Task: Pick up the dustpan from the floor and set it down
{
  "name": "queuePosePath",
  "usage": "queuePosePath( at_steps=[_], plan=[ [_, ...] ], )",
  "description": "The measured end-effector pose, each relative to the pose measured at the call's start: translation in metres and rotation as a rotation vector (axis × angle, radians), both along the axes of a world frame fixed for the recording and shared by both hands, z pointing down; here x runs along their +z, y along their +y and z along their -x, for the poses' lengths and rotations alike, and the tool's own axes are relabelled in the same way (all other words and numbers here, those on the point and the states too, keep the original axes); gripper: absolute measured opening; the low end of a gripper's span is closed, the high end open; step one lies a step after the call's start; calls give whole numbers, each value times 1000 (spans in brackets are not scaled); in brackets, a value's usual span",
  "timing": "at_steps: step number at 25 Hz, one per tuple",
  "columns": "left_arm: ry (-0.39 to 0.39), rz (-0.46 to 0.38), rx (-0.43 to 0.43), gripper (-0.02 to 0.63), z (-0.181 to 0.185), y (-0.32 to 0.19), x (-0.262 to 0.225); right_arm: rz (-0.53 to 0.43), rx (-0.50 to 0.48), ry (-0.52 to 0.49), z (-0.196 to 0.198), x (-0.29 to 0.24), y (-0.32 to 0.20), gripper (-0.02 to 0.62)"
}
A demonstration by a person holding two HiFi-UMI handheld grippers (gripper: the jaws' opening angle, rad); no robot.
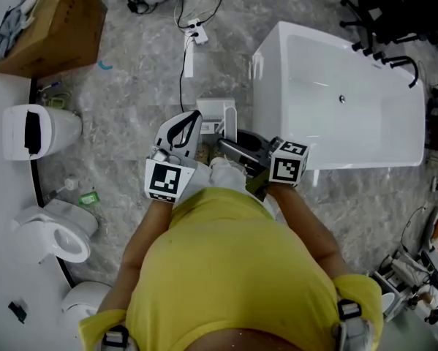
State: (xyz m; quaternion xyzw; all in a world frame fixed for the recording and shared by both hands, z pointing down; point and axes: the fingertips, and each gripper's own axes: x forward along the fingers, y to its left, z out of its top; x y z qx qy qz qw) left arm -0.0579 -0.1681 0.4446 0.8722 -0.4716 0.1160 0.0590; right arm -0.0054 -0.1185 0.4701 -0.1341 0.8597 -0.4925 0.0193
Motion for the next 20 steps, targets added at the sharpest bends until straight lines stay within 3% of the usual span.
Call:
queuePosePath(
  at_steps=[5,20],
  plan=[
    [13,-21,5,0,-2,-7,-9,-24,57,-41,-2,-34,-11,186],
    [69,-106,-12,0,6,-17,-37,-106,102,-81,-4,-84,-33,190]
  ],
)
